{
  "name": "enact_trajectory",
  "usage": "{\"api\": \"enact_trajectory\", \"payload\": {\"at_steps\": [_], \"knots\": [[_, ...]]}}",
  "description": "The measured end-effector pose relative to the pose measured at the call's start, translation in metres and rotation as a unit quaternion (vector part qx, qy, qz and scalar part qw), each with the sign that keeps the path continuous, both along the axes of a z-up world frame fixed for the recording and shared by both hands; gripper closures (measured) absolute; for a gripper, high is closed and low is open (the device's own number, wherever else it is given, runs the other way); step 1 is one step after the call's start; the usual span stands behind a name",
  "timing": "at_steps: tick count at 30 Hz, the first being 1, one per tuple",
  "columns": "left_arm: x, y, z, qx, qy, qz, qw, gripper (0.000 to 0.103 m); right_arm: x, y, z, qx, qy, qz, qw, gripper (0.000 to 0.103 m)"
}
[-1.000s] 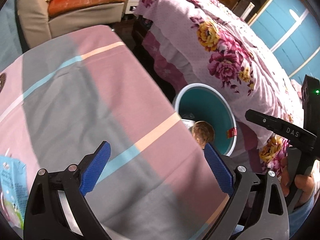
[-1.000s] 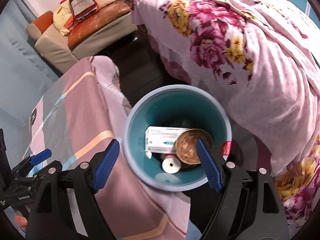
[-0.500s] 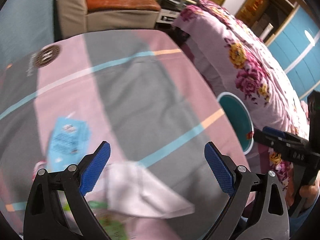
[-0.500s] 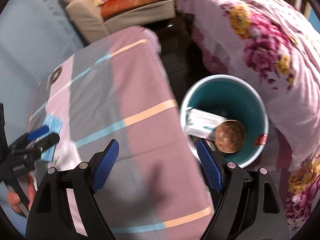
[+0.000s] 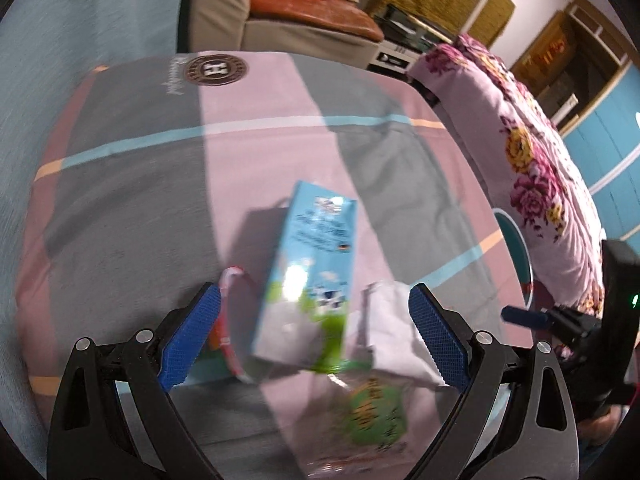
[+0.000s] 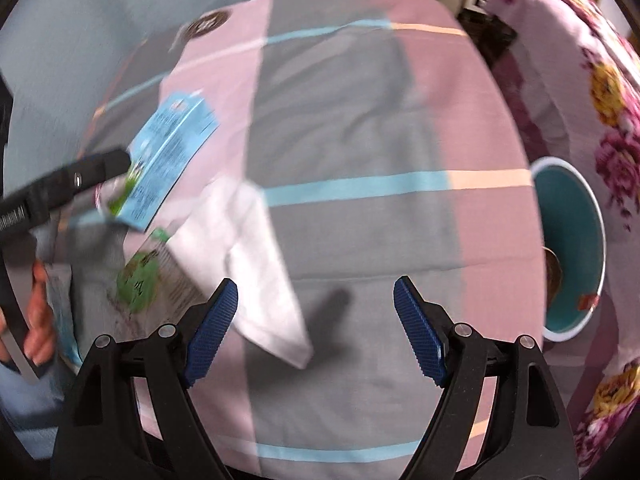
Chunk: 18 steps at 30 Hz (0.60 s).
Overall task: Collect trash
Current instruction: 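Move both grippers back over the milk carton and tissue on the table, then grasp the blue milk carton with the left gripper while the right gripper pinches the white tissue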
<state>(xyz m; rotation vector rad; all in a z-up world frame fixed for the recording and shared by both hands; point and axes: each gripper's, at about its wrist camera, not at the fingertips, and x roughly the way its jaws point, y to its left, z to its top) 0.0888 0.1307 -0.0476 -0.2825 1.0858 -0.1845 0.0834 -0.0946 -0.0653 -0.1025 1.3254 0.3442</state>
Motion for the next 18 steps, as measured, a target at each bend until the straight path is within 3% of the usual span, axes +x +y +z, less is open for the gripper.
{"api": "enact_trajectory", "payload": {"at_steps": [6, 13, 18], "knots": [[-0.002, 0.021, -0.002, -0.014, -0.002, 0.018, 0.9997, 0.008, -0.006, 0.030, -0.015, -0.022, 0.007, 0.023, 0.999, 0.028], [-0.001, 0.032, -0.003, -0.022, -0.003, 0.026, 0.9994, 0.008, -0.006, 0.048, -0.028, -0.037, 0.020, 0.037, 0.998, 0.045], [0.005, 0.030, 0.000, -0.019, -0.007, 0.022, 0.9996, 0.008, -0.010, 0.057, -0.031, -0.056, 0.009, 0.050, 0.997, 0.052]]}}
